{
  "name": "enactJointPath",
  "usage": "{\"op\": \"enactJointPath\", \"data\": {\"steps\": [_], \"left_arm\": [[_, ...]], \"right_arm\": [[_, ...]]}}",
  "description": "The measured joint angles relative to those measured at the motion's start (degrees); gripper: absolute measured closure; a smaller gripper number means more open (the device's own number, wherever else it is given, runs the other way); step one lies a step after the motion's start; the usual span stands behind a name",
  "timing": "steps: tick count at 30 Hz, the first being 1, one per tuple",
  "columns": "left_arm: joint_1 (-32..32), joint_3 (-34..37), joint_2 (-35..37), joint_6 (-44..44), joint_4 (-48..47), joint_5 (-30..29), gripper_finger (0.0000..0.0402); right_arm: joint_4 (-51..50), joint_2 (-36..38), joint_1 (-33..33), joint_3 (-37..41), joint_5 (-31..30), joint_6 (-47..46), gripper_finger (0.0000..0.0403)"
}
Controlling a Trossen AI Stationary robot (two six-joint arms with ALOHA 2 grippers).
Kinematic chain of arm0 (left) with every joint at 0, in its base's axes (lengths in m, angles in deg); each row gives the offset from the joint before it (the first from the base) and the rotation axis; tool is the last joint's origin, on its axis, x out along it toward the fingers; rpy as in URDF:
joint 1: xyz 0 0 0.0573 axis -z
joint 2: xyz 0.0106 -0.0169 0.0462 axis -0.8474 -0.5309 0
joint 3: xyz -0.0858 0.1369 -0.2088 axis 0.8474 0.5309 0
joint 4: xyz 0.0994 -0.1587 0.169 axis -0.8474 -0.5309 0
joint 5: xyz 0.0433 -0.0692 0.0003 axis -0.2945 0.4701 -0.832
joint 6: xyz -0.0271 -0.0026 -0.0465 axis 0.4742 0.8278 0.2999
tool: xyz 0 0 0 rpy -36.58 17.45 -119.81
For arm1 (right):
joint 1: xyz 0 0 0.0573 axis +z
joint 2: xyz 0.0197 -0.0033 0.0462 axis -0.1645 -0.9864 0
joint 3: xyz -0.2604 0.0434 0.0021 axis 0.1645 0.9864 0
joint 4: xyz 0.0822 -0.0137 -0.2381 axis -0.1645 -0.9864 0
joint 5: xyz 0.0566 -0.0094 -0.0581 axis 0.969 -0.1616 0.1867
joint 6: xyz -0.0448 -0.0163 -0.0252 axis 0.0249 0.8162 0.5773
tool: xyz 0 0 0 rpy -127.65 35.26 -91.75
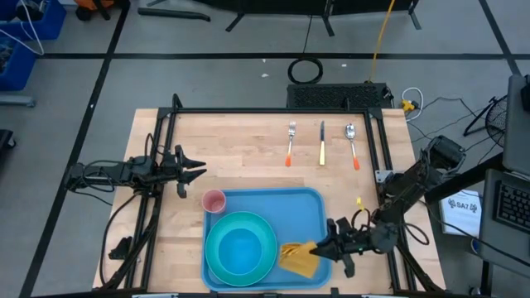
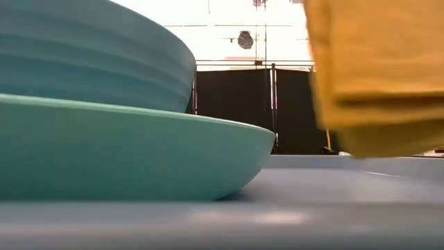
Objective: Set up tray
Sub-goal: Put the yellow napkin on the blue tray to the right of the green plate
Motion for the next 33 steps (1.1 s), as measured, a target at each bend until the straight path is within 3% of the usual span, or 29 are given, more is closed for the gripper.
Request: {"op": "enactJointPath", "data": {"steps": [10,14,17,20,26,33], "left_arm": [[0.0,0.0,0.0,0.0,0.0,0.0,0.0286],[0.0,0.0,0.0,0.0,0.0,0.0,0.0286],[0.0,0.0,0.0,0.0,0.0,0.0,0.0286],[0.0,0.0,0.0,0.0,0.0,0.0,0.0286],[0.0,0.0,0.0,0.0,0.0,0.0,0.0286],[0.0,0.0,0.0,0.0,0.0,0.0,0.0286]], "right_arm": [[2.6,-2.7,4.1,0.0,-0.1,-9.8,0.0402],[15.0,-4.0,4.2,-0.3,3.4,-2.8,0.0402],[18.1,-4.0,4.3,-0.5,5.3,2.0,0.0402],[10.4,-4.1,3.9,0.7,2.5,-1.6,0.0402],[-11.0,-4.4,3.4,4.8,-6.6,-26.3,0.0402],[-12.5,-4.3,-0.2,7.4,-7.6,-27.8,0.0402]]}}
